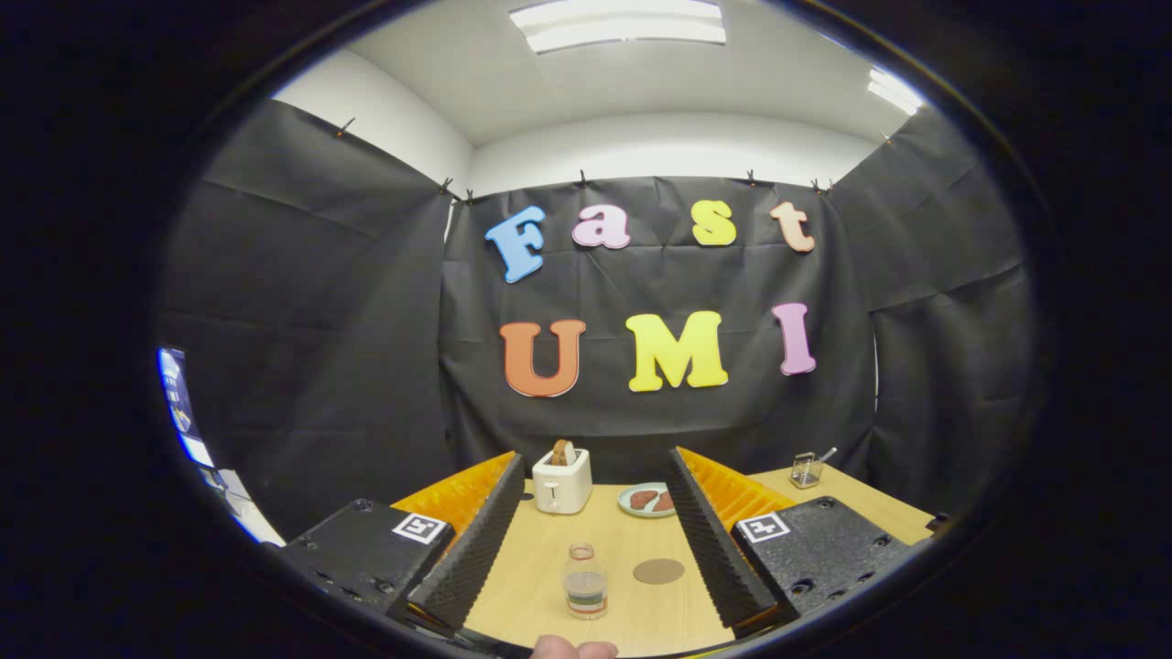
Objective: Take the bottle from table, then pour the juice into the cup, finally place the bottle on the coaster
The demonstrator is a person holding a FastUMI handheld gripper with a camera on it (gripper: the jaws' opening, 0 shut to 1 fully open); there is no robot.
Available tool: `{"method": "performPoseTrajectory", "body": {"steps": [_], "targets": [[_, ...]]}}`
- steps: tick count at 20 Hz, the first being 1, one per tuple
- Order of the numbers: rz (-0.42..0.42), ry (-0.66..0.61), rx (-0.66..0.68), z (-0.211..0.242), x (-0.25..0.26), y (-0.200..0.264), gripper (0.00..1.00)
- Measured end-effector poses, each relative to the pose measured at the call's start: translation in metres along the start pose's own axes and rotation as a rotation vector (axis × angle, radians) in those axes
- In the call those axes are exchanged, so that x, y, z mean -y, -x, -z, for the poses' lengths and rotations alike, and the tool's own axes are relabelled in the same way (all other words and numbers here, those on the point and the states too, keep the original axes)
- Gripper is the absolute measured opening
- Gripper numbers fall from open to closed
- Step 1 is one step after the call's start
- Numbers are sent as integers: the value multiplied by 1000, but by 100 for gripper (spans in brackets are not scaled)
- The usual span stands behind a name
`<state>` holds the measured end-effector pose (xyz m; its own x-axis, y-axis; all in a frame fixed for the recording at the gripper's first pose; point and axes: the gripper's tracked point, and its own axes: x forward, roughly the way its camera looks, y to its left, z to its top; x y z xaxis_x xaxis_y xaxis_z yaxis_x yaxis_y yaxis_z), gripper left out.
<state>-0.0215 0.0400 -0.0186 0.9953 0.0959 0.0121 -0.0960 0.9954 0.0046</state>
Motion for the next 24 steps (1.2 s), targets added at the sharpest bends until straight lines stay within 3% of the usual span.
{"method": "performPoseTrajectory", "body": {"steps": [9, 19, 24], "targets": [[-46, -42, -27, 42, -19, 7, 100], [-54, 36, -104, 142, -35, 5, 100], [-36, -21, -143, 193, -27, -10, 100]]}}
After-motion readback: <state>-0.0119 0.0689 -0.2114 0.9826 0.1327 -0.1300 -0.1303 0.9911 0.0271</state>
